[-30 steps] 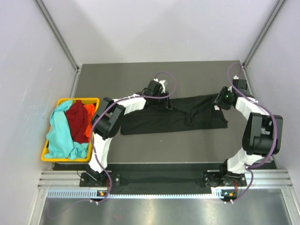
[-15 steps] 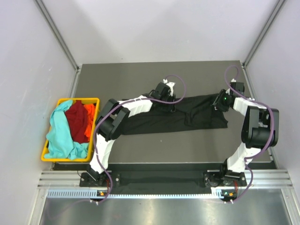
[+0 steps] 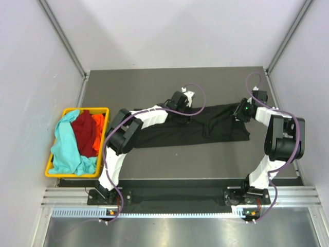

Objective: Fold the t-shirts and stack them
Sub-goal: Fold the tshirt

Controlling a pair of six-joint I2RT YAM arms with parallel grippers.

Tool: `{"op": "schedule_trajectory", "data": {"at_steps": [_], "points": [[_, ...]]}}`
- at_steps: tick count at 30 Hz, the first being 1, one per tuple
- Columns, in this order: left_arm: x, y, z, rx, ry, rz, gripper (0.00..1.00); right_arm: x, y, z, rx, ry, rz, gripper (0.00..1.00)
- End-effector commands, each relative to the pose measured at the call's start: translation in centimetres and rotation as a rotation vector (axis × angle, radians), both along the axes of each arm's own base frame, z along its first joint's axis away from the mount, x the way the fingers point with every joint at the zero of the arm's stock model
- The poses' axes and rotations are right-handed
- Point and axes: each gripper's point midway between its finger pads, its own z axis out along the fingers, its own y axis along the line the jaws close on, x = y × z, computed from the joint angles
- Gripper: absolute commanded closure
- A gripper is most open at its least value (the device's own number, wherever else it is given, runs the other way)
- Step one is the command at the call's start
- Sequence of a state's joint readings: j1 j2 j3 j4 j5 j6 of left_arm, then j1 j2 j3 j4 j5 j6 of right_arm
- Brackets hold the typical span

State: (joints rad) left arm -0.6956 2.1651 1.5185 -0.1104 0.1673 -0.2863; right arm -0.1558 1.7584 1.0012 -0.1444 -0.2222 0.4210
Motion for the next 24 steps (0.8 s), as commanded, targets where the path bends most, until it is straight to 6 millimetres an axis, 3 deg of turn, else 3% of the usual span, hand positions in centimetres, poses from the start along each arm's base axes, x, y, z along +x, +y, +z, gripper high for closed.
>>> {"op": "schedule_trajectory", "data": {"at_steps": [1,2,4,10,24], "points": [[-0.3,-0.5,0.0,-0.002,-0.021,-0.044,0.82,1.0,-0.8,0.0,-0.007,-0.035,-0.004,0.64],[-0.4,-0.4,0.3,0.001,-0.026,-0.042,0.91,1.0,-0.9,-0.1,-0.007,-0.035,-0.005,0.64],[-0.7,-0.3,0.4,0.014,-0.026,-0.047,1.0,1.1,-0.7,-0.4,0.0,-0.037,-0.002,0.64],[-1.3,-0.1,1.7,0.008,-0.048,-0.048,1.0,1.6,-0.7,-0.3,0.004,-0.055,0.001,0.66],[-1.7,1.4,1.1,0.063,-0.039,-0.011,1.0,2.4,-0.3,-0.3,0.033,-0.072,0.017,0.67]]}}
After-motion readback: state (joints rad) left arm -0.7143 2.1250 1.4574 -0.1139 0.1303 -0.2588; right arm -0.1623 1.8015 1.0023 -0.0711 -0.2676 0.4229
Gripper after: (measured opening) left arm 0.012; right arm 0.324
